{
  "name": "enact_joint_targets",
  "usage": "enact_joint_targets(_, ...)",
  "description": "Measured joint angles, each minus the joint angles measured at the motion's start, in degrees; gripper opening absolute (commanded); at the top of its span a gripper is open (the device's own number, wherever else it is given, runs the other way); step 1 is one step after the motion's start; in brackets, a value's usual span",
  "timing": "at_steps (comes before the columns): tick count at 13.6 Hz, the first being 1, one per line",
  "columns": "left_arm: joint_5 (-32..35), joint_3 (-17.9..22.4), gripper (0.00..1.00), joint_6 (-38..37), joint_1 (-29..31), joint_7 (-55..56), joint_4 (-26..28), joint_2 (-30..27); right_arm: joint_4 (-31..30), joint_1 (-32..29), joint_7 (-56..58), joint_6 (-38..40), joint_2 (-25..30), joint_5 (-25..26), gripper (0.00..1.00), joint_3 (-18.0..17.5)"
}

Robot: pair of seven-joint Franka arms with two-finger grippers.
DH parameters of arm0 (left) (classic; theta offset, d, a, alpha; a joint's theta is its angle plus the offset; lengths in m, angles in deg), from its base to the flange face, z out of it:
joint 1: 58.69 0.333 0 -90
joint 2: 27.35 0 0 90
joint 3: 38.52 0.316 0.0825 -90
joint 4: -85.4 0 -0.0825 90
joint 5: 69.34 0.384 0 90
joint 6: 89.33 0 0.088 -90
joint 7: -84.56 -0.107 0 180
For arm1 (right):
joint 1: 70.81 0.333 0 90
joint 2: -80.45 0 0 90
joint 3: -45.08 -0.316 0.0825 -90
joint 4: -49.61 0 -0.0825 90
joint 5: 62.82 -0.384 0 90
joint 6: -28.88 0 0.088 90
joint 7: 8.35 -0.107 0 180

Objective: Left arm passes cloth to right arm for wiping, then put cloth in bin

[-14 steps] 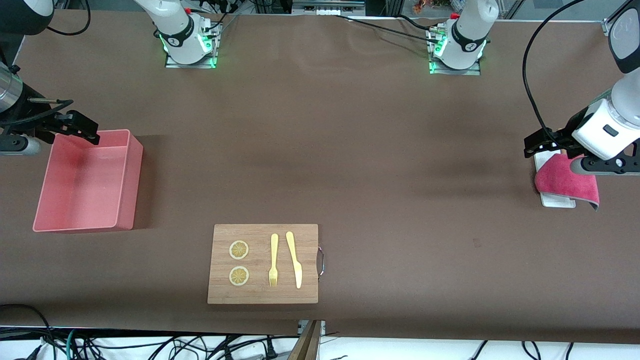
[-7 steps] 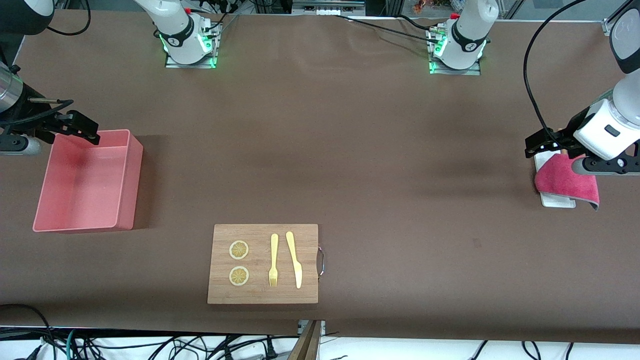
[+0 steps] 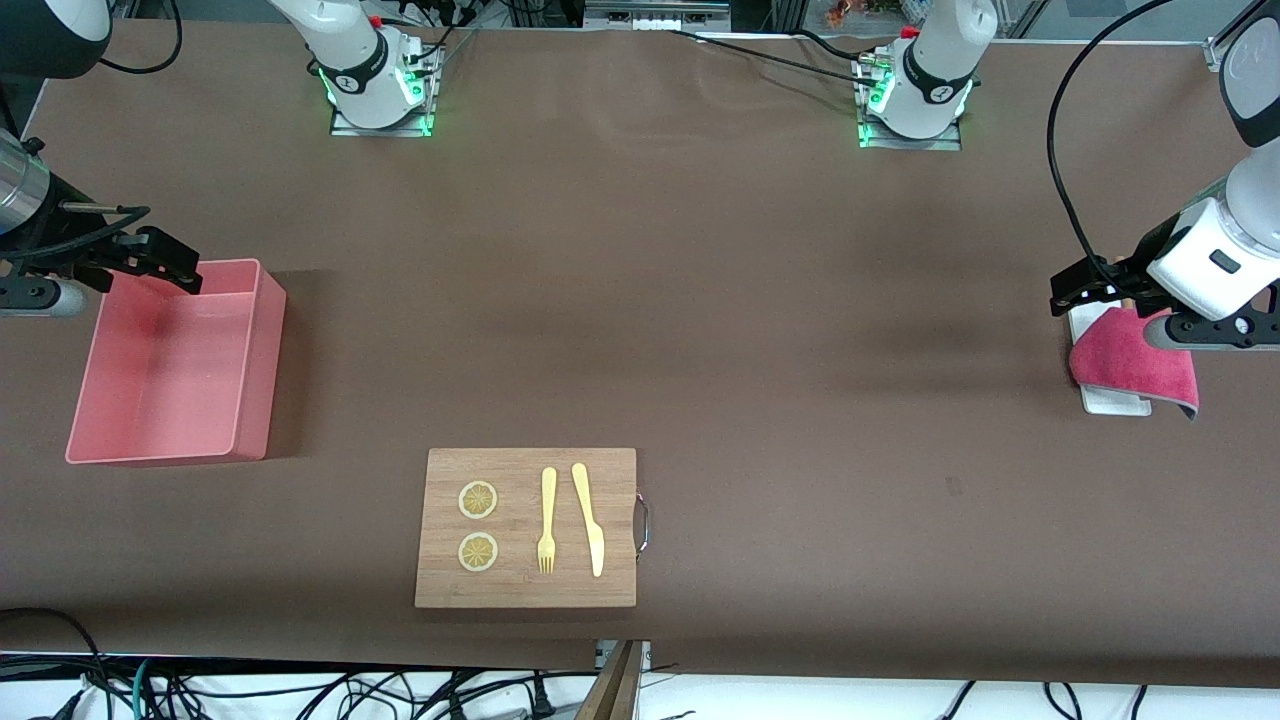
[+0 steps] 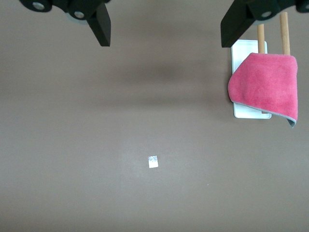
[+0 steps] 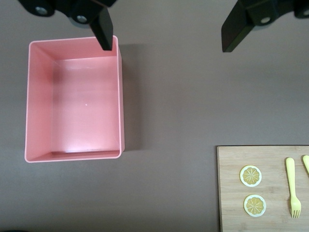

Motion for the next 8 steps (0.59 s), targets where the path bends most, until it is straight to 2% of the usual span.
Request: enact_joint_targets(8,0.0,-0.1,1.00,0.7,0.0,0.0,-2.5,3.7,0.1,0.0,0.0,0.0,0.0,0.0,0.99,0.0)
